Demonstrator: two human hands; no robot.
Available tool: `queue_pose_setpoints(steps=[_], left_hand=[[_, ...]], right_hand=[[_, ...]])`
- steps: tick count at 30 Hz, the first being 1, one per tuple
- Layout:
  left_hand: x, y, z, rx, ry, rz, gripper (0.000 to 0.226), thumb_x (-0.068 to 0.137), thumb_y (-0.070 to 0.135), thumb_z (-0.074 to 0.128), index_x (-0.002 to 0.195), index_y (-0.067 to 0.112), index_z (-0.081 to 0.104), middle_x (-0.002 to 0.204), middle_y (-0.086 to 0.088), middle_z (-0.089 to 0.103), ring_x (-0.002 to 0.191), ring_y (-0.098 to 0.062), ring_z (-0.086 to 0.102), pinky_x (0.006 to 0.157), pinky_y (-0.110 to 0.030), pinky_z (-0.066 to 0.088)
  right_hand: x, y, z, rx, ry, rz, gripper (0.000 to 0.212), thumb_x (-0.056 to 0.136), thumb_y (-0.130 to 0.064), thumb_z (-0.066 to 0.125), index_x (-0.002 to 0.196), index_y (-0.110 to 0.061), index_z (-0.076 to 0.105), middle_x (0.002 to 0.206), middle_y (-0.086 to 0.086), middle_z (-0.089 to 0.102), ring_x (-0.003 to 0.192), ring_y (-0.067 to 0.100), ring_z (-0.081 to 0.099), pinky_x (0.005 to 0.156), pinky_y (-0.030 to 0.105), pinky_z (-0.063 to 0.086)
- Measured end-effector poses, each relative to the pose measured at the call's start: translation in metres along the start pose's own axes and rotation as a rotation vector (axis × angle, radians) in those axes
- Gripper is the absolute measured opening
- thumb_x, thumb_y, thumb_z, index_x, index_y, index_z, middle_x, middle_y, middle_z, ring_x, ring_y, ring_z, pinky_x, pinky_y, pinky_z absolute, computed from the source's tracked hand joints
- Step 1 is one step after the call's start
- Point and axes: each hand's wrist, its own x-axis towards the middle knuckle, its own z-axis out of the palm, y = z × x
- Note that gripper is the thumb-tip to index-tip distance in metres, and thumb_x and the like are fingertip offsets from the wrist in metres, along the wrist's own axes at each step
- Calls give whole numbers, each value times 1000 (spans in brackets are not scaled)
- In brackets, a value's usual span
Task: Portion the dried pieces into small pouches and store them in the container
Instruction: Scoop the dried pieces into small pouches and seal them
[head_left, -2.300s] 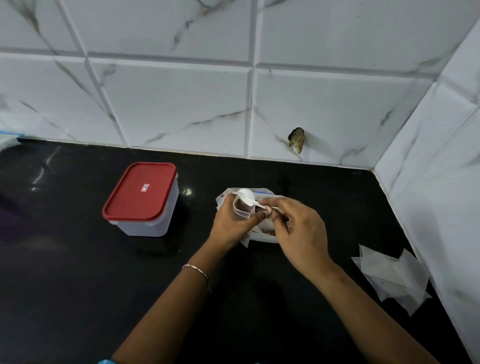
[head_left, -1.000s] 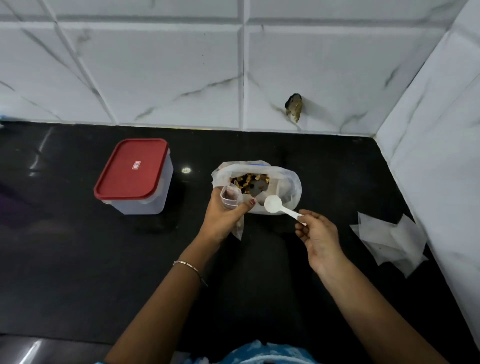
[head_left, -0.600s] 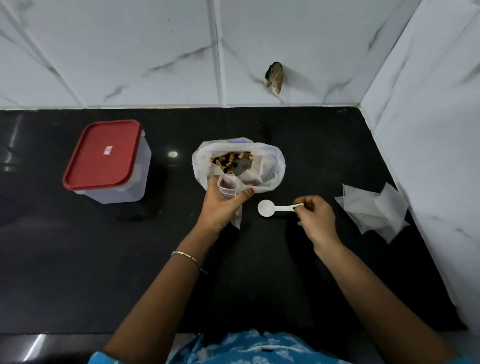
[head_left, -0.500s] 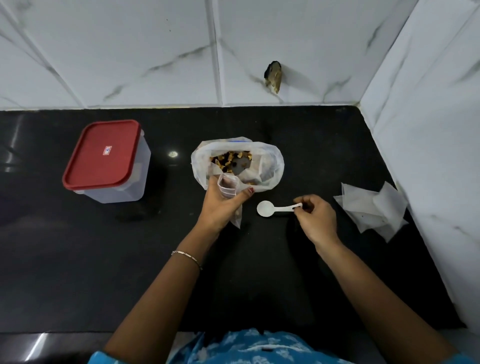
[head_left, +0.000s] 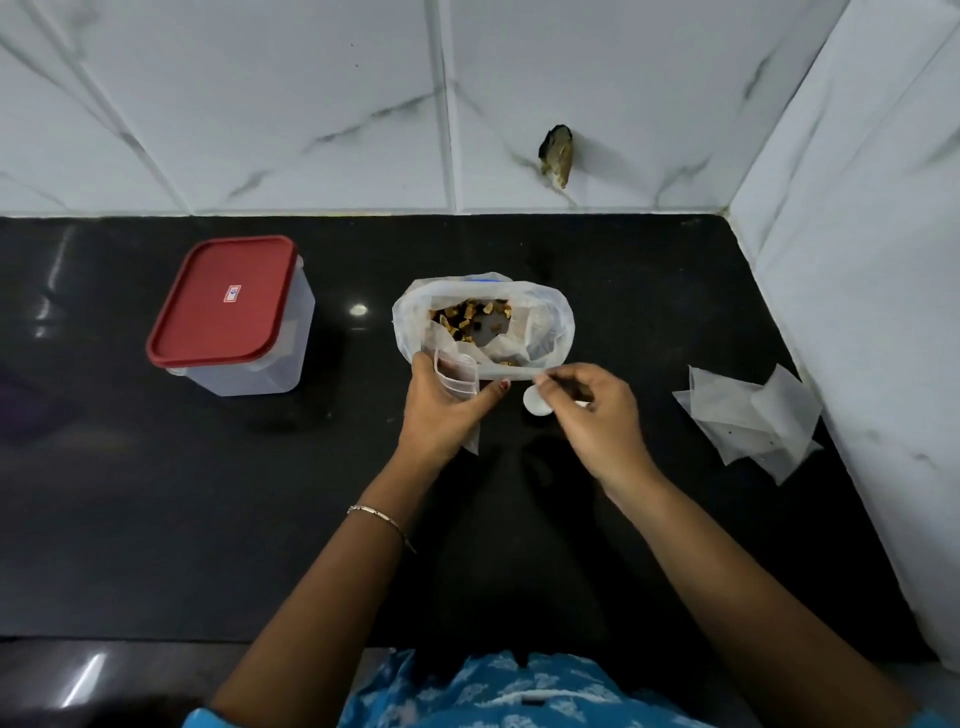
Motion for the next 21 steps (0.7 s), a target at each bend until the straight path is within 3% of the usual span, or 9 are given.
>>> queue_pose_setpoints(steps=[4,7,11,16,18,21], left_hand=[[-7,14,-5,116,63,104,54,73,20,81,107,10,41,96,5,51,88,-12,54,68,-20,46],[-9,21,-15,154,65,123,57,74,22,81,109,13,37,99,7,48,86,-6,53,62,-13,40],[-9,26,-34,134,40,136,64,72,23,83,112,14,34,101,10,46,88,-3,52,67,-15,46],[-6,24,-65,-12,-118,135,75,63,30,87,119,18,38,120,6,51,110,-8,55,85,-24,54],[-5,21,-80,-101,-161,138,64,65,32,81,117,21,46,118,4,58,109,-11,60,84,-28,56],[-1,15,-100,-165,-152,188,27,85,17,66,111,16,58,106,2,66,102,-13,65,86,-32,54]], right_hand=[[-12,-33,23,-15,-126,-153,39,67,-63,69,88,-31,73,90,-13,68,89,2,62,79,27,53],[-10,-40,32,-99,-114,-219,39,66,-63,67,89,-32,73,88,-18,68,87,-1,63,83,34,55],[-7,-49,40,-119,-64,-280,14,74,-48,71,82,-36,70,87,-20,67,91,1,63,91,46,50],[-3,-65,47,-76,-27,-281,5,83,-30,72,86,-32,69,90,-17,66,96,3,62,92,43,51],[-1,-69,47,-77,-21,-272,5,84,-28,72,89,-29,71,89,-19,66,96,3,62,93,41,51],[0,-75,49,-77,-14,-259,8,87,-27,70,93,-25,74,91,-18,67,99,4,61,96,39,49]])
